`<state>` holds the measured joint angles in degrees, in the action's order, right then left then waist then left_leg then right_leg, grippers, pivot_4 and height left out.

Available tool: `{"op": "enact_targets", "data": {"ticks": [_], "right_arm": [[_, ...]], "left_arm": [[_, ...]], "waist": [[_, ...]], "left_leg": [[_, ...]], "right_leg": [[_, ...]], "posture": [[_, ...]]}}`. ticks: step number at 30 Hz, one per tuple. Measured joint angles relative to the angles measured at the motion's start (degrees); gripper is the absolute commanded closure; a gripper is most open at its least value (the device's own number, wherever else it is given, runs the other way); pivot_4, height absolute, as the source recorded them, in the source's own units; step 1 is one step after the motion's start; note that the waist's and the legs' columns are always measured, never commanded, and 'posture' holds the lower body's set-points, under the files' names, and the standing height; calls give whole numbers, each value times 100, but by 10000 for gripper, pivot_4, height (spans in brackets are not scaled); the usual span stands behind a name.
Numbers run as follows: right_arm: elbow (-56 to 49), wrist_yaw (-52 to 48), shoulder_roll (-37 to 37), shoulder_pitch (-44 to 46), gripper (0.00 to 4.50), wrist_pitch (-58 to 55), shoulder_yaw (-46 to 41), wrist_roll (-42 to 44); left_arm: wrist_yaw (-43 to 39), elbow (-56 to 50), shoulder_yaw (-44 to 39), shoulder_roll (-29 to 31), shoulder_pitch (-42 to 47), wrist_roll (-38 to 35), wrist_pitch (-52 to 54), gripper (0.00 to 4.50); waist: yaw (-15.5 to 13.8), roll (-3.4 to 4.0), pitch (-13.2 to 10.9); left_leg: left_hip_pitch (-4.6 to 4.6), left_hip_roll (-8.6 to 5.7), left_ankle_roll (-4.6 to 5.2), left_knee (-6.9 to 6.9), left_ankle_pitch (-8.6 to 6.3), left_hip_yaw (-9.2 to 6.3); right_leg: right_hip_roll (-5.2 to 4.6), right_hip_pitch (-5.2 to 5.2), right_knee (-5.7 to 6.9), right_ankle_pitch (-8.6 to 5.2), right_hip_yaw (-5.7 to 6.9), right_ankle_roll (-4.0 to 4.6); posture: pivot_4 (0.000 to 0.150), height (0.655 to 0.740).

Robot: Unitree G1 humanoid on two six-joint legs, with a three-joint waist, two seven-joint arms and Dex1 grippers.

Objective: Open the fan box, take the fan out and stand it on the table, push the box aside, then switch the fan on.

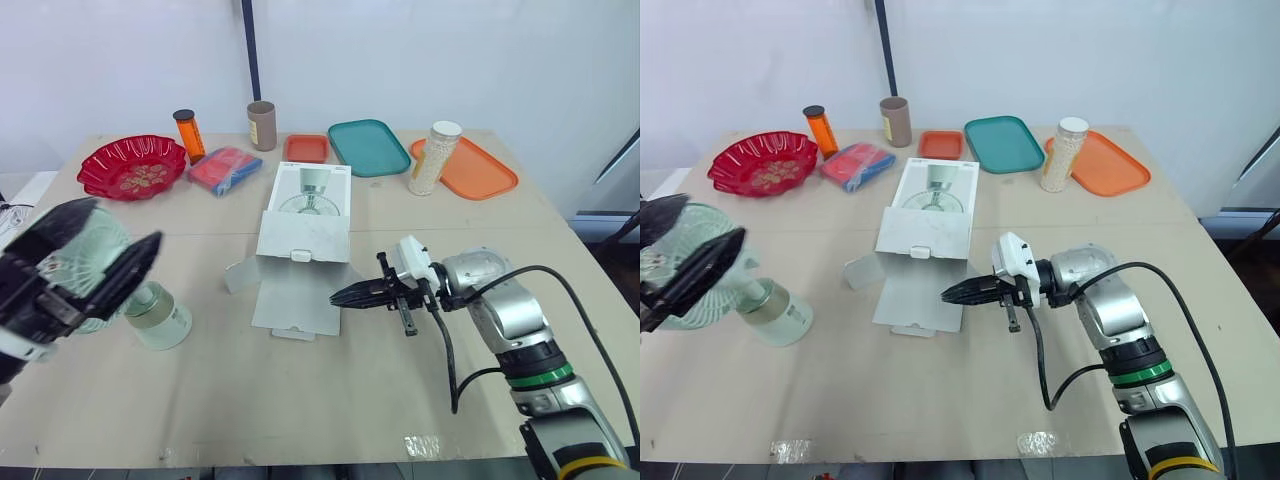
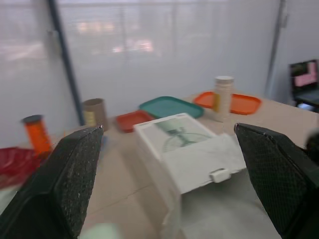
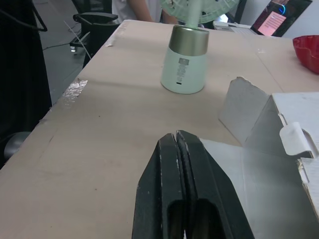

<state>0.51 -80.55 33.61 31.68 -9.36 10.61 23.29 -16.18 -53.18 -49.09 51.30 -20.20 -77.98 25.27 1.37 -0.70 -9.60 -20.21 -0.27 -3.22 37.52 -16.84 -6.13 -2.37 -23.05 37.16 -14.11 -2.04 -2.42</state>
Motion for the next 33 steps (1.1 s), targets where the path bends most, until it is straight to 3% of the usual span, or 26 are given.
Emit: {"op": "enact_targets", "data": {"ticks": [4,9,17,21,25,26,27,28,29,33], "right_arm": [[-307,205,133,-174,45000,-186,-161,76],[-601,448,242,-391,45000,-353,-252,120],[-1257,1127,339,-748,45000,-834,-593,239],[-1720,1696,376,-996,45000,-1238,-827,351],[-2002,2167,374,-1140,45000,-1509,-893,338],[-2150,2486,364,-1185,40941,-1686,-893,249],[-2168,2560,365,-1185,39793,-1722,-893,222],[-2267,2870,363,-1204,34186,-1888,-893,105],[-2305,2971,362,-1223,32915,-1949,-893,82],[-2563,3336,362,-1367,14207,-2345,-787,12]], "left_arm": [[-203,-7,438,496,510,-191,73,307],[-623,108,964,522,582,81,229,307],[-1634,639,2395,-24,414,1657,222,307],[-2120,1055,3188,-263,451,2785,-43,307],[-2417,1398,3531,-529,424,3307,-267,307],[-2537,1634,3705,-648,419,3541,-395,0],[-2561,1692,3751,-671,411,3589,-415,0],[-2694,1849,3870,-778,409,3784,-530,0],[-2726,1892,3918,-796,409,3840,-564,0],[-2824,2064,4073,-1024,468,4103,-689,0]], "waist": [[2,14,-10],[24,16,-12],[6,12,-17],[6,11,-17],[4,14,-15],[3,13,-16],[4,11,-16],[2,9,-17],[1,7,-17],[1,6,-18]], "left_leg": [[-1,0,2,-5,-1,6],[-2,4,3,-9,-2,16],[-4,4,3,-7,-2,23],[-4,4,4,-7,-2,27],[-5,3,6,-7,-3,27],[-5,4,5,-7,-3,27],[-5,5,5,-6,-3,27],[-5,4,6,-5,-3,27],[-6,4,5,-5,-3,27],[-9,4,7,-5,-4,27]], "right_leg": [[3,-5,1,0,-6,0],[12,-16,5,-1,-21,1],[13,-17,4,0,-29,-2],[13,-19,4,1,-35,-2],[12,-20,4,1,-35,-2],[13,-21,5,1,-35,-2],[14,-21,5,1,-35,-2],[12,-21,5,1,-36,-3],[12,-21,5,1,-36,-3],[12,-22,4,0,-36,-5]], "posture": [[1500,7400],[1500,7400],[1500,7400],[1500,7400],[1500,7400],[1500,7400],[1500,7400],[1500,7400],[1500,7400],[1500,7400]]}}
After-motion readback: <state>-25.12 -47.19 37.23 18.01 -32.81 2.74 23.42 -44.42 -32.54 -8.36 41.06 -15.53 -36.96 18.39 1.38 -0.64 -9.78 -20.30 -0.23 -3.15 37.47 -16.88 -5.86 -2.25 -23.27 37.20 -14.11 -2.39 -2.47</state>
